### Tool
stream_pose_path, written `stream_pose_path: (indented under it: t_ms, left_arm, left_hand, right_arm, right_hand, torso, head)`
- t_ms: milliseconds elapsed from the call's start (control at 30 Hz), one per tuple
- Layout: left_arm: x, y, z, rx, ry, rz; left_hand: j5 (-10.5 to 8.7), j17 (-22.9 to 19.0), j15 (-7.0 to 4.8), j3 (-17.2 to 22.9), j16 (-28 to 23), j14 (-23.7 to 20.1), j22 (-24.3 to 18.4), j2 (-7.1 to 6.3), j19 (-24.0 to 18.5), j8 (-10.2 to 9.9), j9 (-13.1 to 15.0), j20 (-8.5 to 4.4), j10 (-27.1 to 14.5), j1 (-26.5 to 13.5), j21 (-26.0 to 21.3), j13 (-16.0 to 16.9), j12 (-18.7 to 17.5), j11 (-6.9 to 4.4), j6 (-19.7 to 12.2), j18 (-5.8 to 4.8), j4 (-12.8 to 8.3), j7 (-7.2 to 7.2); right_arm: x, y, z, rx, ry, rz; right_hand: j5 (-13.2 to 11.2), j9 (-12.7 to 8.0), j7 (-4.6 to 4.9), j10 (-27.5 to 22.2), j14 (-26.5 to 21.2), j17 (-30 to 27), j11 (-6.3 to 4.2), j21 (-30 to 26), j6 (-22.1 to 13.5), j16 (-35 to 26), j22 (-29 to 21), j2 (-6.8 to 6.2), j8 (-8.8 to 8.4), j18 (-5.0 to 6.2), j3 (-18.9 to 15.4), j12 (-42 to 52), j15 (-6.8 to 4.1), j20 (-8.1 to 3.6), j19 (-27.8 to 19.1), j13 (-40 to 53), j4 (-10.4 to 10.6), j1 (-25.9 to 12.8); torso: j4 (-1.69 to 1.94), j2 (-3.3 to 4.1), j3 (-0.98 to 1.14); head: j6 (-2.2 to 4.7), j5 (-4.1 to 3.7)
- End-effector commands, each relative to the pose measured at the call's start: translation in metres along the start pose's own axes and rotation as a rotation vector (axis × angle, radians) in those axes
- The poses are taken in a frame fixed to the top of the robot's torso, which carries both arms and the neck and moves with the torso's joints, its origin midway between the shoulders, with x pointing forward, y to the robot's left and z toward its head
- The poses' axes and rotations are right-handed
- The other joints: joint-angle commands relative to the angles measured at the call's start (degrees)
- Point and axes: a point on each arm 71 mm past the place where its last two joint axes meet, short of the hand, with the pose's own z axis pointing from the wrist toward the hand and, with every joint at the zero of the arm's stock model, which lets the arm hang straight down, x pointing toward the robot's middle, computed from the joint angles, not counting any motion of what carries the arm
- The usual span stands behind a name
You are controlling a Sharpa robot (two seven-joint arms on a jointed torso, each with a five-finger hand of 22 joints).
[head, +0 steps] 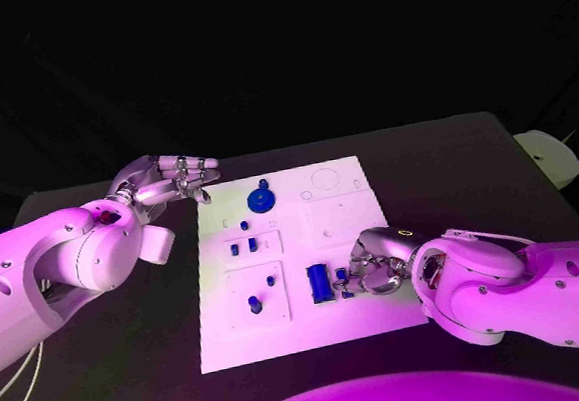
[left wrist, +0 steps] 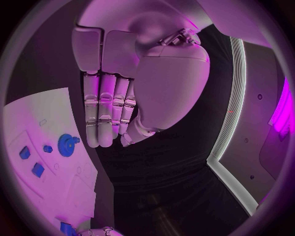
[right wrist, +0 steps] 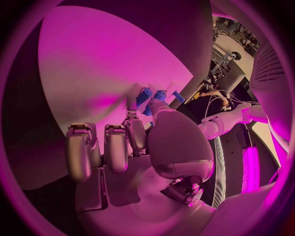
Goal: Assemble the parts on the task board
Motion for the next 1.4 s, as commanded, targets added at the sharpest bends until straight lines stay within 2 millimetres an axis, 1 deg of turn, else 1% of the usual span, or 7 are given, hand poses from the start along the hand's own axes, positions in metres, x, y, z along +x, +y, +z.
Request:
stream_pose_path:
  t_ms: [33,267,600,867,967,1167,1400]
  left_arm:
    - [0.002,-0.001,0.0,0.006,0.019,-0.001]
    - [0.002,-0.001,0.0,0.006,0.019,0.0]
    - [0.001,-0.001,0.0,0.005,0.019,0.0]
    - [0.001,-0.001,0.0,0.005,0.019,0.0]
    - [0.001,-0.001,0.0,0.005,0.019,0.0]
    - [0.001,-0.001,0.0,0.005,0.019,0.0]
    - [0.001,-0.001,0.0,0.006,0.019,0.0]
  left_hand:
    - [0.03,-0.07,0.21,-0.24,0.08,-0.38,-0.08,0.05,-0.05,0.18,-0.05,0.47,-0.5,-0.24,-0.3,0.08,0.33,-0.05,-0.43,0.78,0.15,0.11]
    - [0.03,-0.07,0.21,-0.24,0.08,-0.38,-0.08,0.05,-0.05,0.18,-0.05,0.47,-0.5,-0.24,-0.3,0.08,0.33,-0.05,-0.43,0.78,0.15,0.11]
    - [0.03,-0.08,0.23,-0.26,0.08,-0.4,-0.09,0.08,-0.05,0.18,-0.05,0.49,-0.57,-0.31,-0.33,0.08,0.37,-0.03,-0.48,0.77,0.22,0.13]
    - [0.04,-0.08,0.24,-0.25,0.08,-0.4,-0.1,0.1,-0.05,0.19,-0.05,0.5,-0.59,-0.32,-0.34,0.08,0.39,-0.03,-0.49,0.77,0.23,0.13]
    - [0.04,-0.08,0.24,-0.25,0.08,-0.4,-0.1,0.1,-0.05,0.19,-0.05,0.5,-0.59,-0.32,-0.34,0.08,0.39,-0.03,-0.49,0.77,0.23,0.13]
    - [0.04,-0.08,0.24,-0.25,0.08,-0.4,-0.1,0.1,-0.05,0.19,-0.05,0.5,-0.59,-0.32,-0.34,0.08,0.39,-0.03,-0.49,0.77,0.23,0.13]
    - [0.04,-0.08,0.24,-0.25,0.08,-0.4,-0.1,0.1,-0.05,0.19,-0.05,0.5,-0.59,-0.32,-0.34,0.08,0.39,-0.03,-0.49,0.77,0.23,0.13]
  right_arm:
    - [0.0,0.002,0.0,-0.01,-0.001,-0.02]
    - [-0.001,0.002,-0.001,-0.016,-0.016,-0.024]
    - [-0.006,0.003,-0.012,-0.039,-0.05,-0.024]
    - [-0.005,-0.001,-0.02,-0.039,-0.002,-0.054]
    - [-0.004,-0.004,-0.022,-0.034,0.013,-0.063]
    - [-0.004,-0.007,-0.022,-0.027,0.025,-0.07]
    - [-0.004,-0.01,-0.019,-0.017,0.017,-0.073]
  right_hand:
    - [-1.63,0.12,0.18,0.36,4.48,7.91,0.07,-0.14,0.12,0.13,13.7,0.34,-0.21,-0.2,-1.33,0.02,-0.07,-0.23,3.89,2.58,0.03,-1.01]
    - [-2.05,0.16,0.18,0.35,4.47,7.88,0.06,-0.19,0.1,0.11,13.68,0.48,-0.22,-0.19,-1.83,0.0,-0.08,-0.23,3.87,2.58,0.04,-1.22]
    - [-1.84,0.23,0.13,0.42,4.51,8.05,0.02,0.07,0.11,0.22,13.75,0.68,-0.19,-0.24,-2.18,0.17,-0.1,-0.25,3.97,2.72,-0.16,-0.79]
    - [-1.52,0.41,0.12,0.37,4.5,8.02,0.0,-0.01,-0.03,0.18,13.73,0.54,-0.2,-0.23,-3.18,0.05,-0.13,-0.28,3.94,2.72,-0.78,1.73]
    - [-1.53,0.49,0.13,0.36,4.5,8.02,0.0,0.0,-0.08,0.18,13.73,0.45,-0.2,-0.23,-3.57,0.04,-0.13,-0.28,3.93,2.76,-1.36,3.39]
    - [-1.44,0.57,0.12,0.37,4.51,8.06,-0.01,0.01,-0.07,0.2,13.74,0.64,-0.19,-0.23,-3.88,0.06,-0.13,-0.28,3.94,2.81,-1.79,4.78]
    - [-1.27,0.63,0.1,0.4,4.52,8.11,-0.03,0.06,-0.04,0.22,13.75,1.33,-0.2,-0.24,-4.02,0.11,-0.15,-0.29,3.95,2.88,-1.9,5.71]
  torso:
    - [-0.02,-0.02,-0.01]
    - [-0.02,-0.03,0.02]
    - [-0.06,-0.05,0.04]
    - [-0.1,-0.08,-0.01]
    - [-0.09,-0.08,0.01]
    - [0.07,0.02,0.01]
    - [0.02,0.03,-0.02]
  head:
    - [-0.04,-0.02]
    - [-0.05,-0.04]
    - [-0.05,0.0]
    - [0.03,-0.22]
    - [0.04,-0.08]
    - [0.29,-0.04]
    - [0.2,-0.04]
